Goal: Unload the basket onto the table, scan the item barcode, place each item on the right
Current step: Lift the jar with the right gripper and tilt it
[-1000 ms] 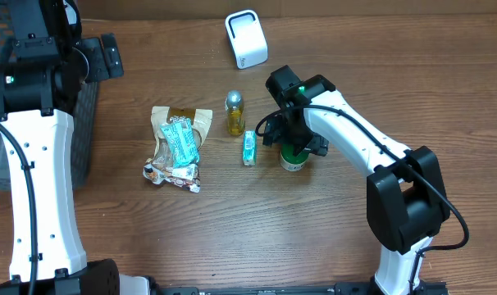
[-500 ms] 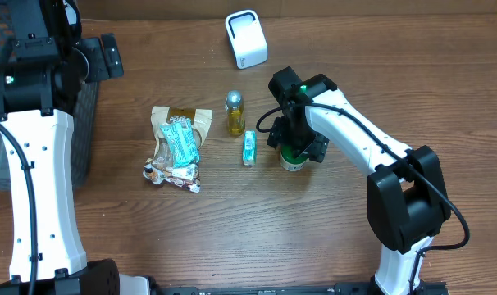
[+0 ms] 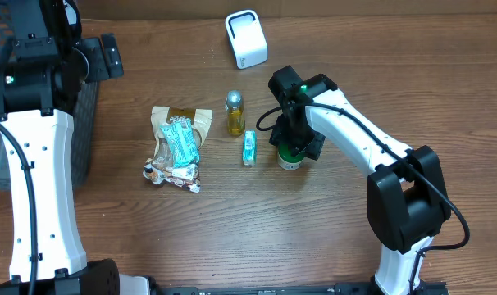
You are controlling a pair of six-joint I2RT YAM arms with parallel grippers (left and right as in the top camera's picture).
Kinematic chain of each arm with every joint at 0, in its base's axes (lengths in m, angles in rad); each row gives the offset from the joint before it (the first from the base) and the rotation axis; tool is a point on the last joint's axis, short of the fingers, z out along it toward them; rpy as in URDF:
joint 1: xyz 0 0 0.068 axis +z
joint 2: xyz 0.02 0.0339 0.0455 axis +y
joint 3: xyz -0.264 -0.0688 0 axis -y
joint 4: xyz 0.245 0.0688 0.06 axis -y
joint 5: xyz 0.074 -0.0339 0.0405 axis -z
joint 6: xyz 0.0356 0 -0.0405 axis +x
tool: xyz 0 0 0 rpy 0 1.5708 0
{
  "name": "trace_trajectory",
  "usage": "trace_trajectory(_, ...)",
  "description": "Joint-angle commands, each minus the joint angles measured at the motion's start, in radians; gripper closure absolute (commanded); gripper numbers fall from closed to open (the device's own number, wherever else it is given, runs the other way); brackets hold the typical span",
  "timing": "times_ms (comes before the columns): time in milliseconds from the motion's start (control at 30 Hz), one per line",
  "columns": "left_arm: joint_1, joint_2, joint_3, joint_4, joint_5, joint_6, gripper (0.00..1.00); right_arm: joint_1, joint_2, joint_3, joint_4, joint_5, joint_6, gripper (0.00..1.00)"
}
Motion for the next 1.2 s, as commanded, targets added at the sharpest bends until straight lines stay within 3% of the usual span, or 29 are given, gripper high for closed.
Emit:
trace_trajectory(0, -0.001, 0.003, 0.000, 0.000, 0.001, 0.015, 0.01, -0.002, 0.007, -0.005, 0.006, -0.006, 0.015, 0.23)
trace_trajectory(67, -0.001, 0.003, 0.000, 0.000, 0.001, 0.015, 0.00, -0.002, 0.007, -0.005, 0.011, -0.006, 0.014, 0.00)
trace_trajectory(600, -0.001, 0.003, 0.000, 0.000, 0.002, 0.015, 0.01, -0.002, 0.007, -0.011, 0.010, 0.006, -0.008, 0.02)
trace_trajectory(867, -0.001, 0.003, 0.000, 0.000, 0.001, 0.015, 0.00, -0.003, 0.007, -0.100, 0.090, 0.021, -0.019, 0.02)
trace_trajectory(1167, -0.001, 0.003, 0.000, 0.000, 0.001, 0.015, 0.00, -0.003, 0.007, -0.118, 0.141, 0.021, -0.019, 0.09)
